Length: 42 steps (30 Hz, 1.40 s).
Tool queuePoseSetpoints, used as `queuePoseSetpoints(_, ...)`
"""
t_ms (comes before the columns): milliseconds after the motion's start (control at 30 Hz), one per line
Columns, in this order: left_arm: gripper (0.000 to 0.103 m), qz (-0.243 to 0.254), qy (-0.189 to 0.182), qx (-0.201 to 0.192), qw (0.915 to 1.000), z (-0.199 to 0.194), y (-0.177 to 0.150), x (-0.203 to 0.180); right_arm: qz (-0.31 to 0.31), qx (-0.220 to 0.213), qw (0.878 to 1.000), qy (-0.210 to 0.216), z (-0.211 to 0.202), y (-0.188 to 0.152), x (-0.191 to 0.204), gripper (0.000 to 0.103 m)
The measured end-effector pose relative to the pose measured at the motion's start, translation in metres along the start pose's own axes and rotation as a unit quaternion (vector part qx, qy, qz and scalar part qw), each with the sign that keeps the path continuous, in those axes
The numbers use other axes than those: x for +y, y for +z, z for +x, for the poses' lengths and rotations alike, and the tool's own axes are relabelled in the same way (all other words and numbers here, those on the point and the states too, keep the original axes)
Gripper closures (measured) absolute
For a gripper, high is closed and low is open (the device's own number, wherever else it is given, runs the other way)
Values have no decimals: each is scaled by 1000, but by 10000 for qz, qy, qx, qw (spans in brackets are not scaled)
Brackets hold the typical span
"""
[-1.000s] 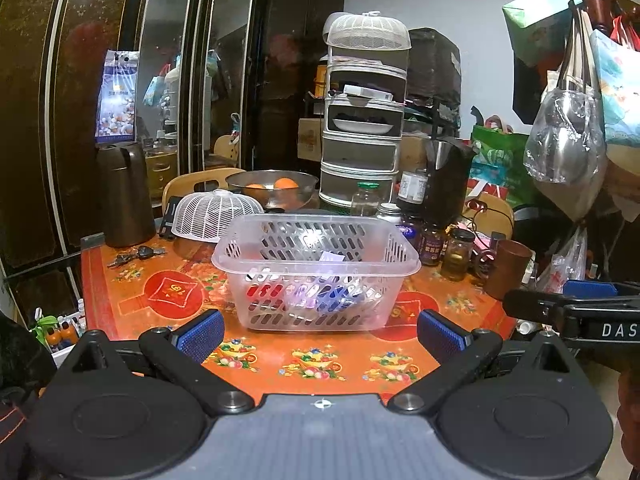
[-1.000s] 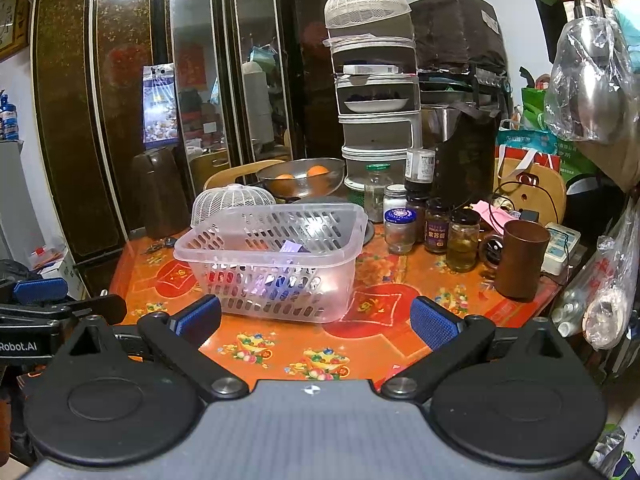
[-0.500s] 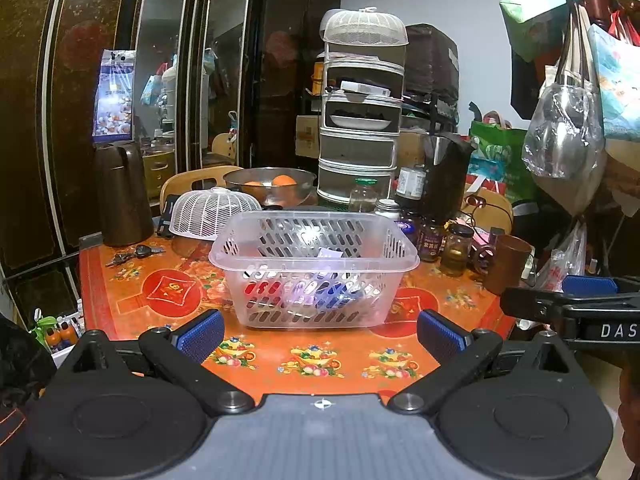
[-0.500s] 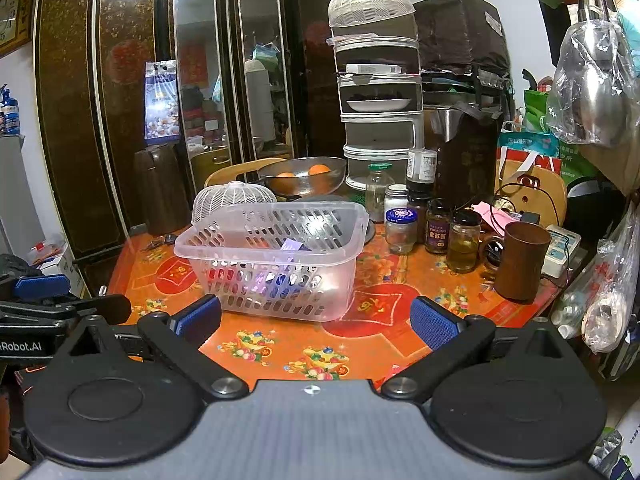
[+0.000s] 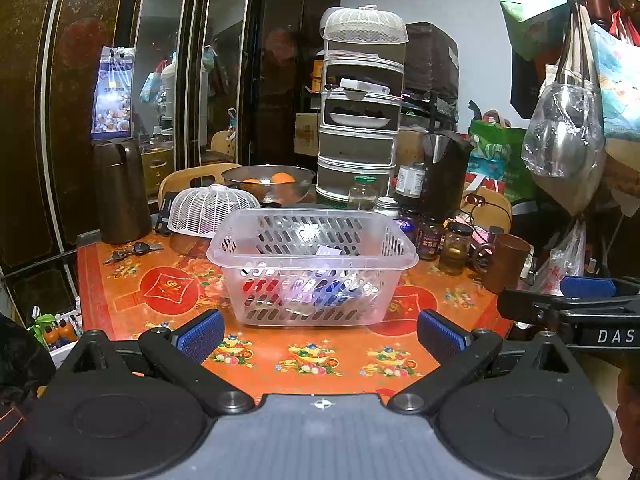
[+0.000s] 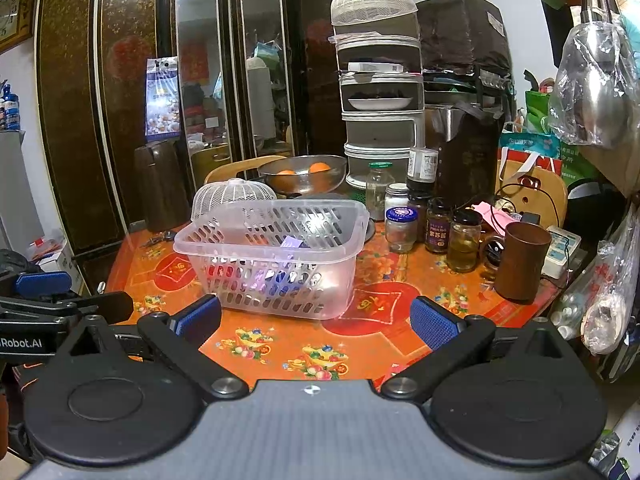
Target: Organize objects
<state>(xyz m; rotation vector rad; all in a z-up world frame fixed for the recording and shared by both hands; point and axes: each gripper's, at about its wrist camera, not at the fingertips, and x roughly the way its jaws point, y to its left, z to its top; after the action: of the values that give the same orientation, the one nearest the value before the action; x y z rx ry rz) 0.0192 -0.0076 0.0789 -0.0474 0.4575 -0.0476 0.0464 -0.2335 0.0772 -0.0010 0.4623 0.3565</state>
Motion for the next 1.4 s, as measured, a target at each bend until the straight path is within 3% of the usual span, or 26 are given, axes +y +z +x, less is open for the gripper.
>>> queuePoseSetpoints(1400,0,-39,-59,58,10000,6,-3,0,-23,59,10000,-4,3,-1,0,0)
